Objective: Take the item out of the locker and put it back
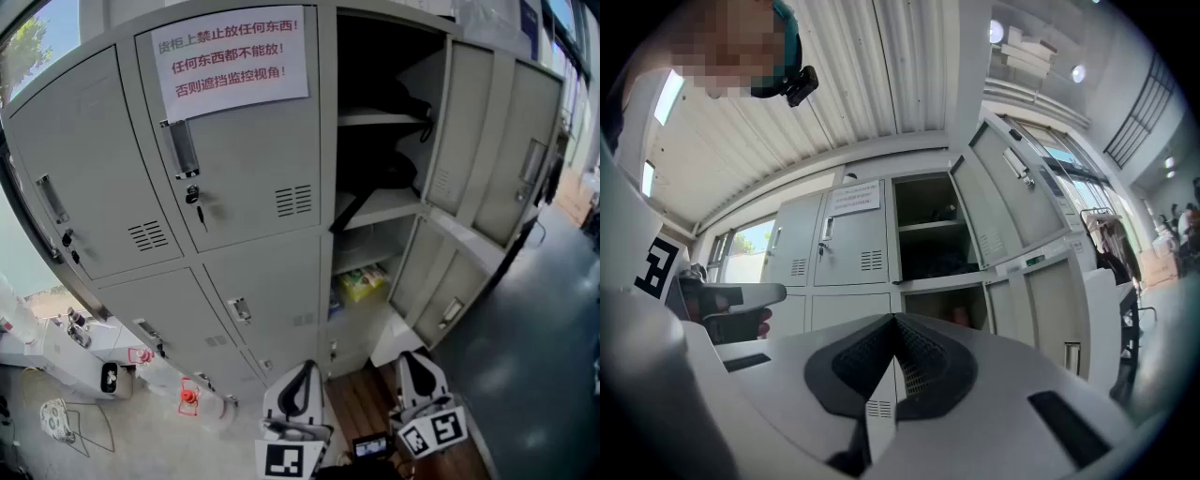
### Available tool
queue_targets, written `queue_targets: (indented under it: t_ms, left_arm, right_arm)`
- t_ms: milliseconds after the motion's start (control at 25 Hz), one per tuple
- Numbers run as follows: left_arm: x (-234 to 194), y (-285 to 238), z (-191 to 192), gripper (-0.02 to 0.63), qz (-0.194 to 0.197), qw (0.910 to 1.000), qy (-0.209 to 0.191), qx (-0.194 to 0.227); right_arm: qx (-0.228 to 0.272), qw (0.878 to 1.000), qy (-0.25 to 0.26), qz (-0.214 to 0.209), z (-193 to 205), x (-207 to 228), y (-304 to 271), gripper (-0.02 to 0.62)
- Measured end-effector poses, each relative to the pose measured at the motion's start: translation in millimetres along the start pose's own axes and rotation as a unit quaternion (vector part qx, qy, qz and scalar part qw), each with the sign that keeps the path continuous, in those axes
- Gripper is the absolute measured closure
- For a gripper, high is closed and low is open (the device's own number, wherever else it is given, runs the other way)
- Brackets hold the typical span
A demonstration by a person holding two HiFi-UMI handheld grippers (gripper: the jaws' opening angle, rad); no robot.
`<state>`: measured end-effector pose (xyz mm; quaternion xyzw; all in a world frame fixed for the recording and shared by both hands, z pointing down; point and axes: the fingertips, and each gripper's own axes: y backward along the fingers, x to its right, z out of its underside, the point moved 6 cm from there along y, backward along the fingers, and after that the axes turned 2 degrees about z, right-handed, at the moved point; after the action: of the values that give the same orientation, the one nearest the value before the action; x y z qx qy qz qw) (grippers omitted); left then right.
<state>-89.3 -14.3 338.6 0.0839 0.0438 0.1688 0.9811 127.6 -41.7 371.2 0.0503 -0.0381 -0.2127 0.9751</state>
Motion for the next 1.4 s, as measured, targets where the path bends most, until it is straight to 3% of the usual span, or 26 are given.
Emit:
queue_targets:
  t_ms: [840, 1400]
  left_arm:
    - [1.0, -2.4, -6.9, 0.614, 0.012, 0.9999, -0.001, 0.008]
    - [15.2, -14.3, -16.8, 0.614, 0.026, 0.9994, -0.002, 0.021]
  right_arm:
    - [0.004, 1.000, -0.008, -0.016, -2.3, -6.4, 0.8, 0.600]
    - [0.041, 0.998, 0.029, -0.042, -54.1, 18.9, -37.0, 0.600]
